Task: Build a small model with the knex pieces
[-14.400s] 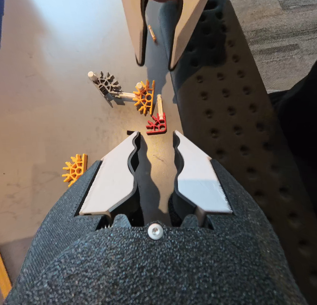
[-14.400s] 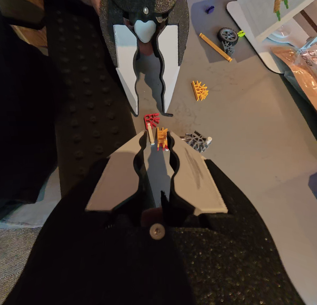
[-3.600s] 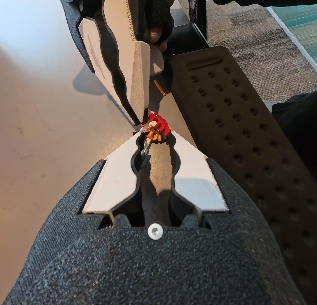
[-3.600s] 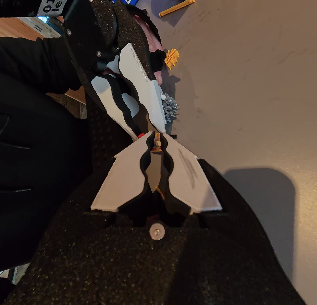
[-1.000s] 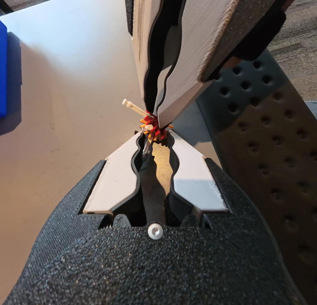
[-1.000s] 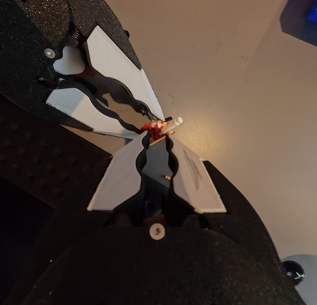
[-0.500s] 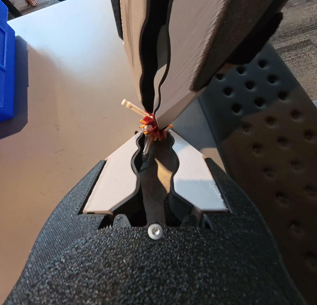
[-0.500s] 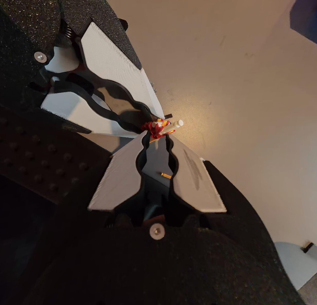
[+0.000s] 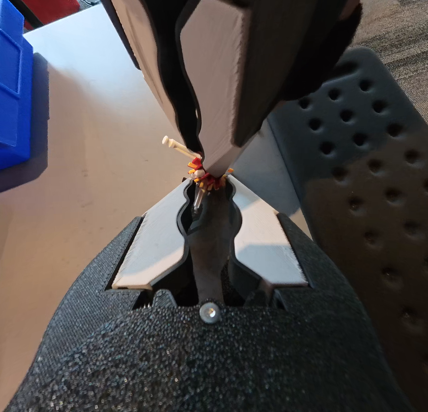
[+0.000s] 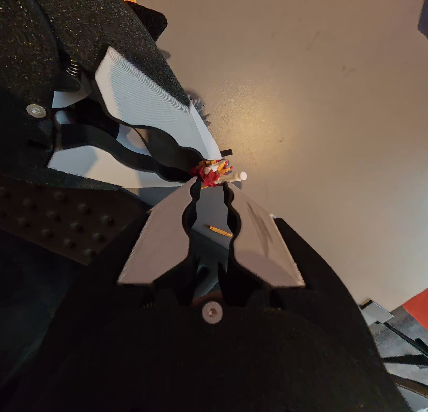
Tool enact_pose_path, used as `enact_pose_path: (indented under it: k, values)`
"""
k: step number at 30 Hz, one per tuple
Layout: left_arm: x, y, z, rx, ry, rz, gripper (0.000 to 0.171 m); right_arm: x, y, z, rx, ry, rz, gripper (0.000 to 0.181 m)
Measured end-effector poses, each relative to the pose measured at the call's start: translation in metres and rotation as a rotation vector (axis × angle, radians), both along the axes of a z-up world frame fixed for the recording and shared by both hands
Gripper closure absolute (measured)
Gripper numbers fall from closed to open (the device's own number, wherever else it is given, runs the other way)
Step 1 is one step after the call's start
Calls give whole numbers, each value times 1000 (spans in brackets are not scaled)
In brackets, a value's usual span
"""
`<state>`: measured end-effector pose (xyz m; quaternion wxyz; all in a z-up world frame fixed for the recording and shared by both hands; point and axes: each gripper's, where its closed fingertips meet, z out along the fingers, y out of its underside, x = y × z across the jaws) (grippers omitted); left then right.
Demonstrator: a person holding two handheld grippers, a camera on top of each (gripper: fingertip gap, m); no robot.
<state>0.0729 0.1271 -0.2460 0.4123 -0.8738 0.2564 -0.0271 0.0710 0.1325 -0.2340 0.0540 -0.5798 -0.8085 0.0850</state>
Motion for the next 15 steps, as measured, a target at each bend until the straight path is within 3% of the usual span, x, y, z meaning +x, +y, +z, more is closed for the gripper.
enact_pose_path:
  k: [15]
  values:
    - [-3,4,0,12,22,20,148,-1,4,-2,-12,-218,10,165]
